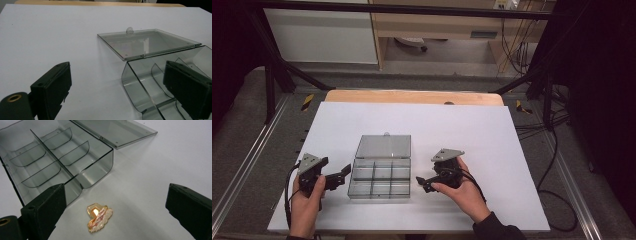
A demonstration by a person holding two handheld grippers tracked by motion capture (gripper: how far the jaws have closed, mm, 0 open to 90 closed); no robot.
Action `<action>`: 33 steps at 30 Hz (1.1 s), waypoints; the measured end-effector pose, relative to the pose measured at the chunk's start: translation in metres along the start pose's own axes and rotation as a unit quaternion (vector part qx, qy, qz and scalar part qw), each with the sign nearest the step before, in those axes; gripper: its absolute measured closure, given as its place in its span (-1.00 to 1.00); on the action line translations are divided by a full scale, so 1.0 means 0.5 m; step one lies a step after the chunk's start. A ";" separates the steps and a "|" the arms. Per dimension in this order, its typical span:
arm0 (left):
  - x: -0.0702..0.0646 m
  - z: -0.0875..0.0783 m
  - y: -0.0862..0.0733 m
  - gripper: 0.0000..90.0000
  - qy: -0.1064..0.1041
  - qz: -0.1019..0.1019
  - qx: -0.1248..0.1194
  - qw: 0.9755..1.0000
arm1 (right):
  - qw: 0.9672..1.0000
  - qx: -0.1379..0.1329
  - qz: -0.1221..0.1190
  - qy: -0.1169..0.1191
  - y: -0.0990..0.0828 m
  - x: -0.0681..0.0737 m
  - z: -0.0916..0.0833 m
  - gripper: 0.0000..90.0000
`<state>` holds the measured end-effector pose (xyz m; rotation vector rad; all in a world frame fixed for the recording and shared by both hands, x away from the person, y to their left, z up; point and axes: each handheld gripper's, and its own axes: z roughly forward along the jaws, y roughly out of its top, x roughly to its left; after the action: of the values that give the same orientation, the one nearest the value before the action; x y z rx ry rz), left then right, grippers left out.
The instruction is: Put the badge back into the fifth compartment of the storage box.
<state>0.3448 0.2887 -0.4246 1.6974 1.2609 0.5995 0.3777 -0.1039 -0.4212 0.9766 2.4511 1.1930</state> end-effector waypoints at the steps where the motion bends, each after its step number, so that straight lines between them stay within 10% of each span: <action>1: 0.000 0.001 -0.001 -0.82 0.001 0.002 0.001 1.000 | 1.000 0.001 -0.001 0.001 -0.003 0.001 0.000 -0.92; 33: 0.009 0.000 0.001 -0.81 0.005 0.004 -0.002 1.000 | 0.997 0.067 -0.028 0.021 -0.056 0.048 0.046 -0.85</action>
<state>0.3465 0.2928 -0.4247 1.6985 1.2606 0.6147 0.3579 -0.0863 -0.4559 0.9190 2.6021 1.0520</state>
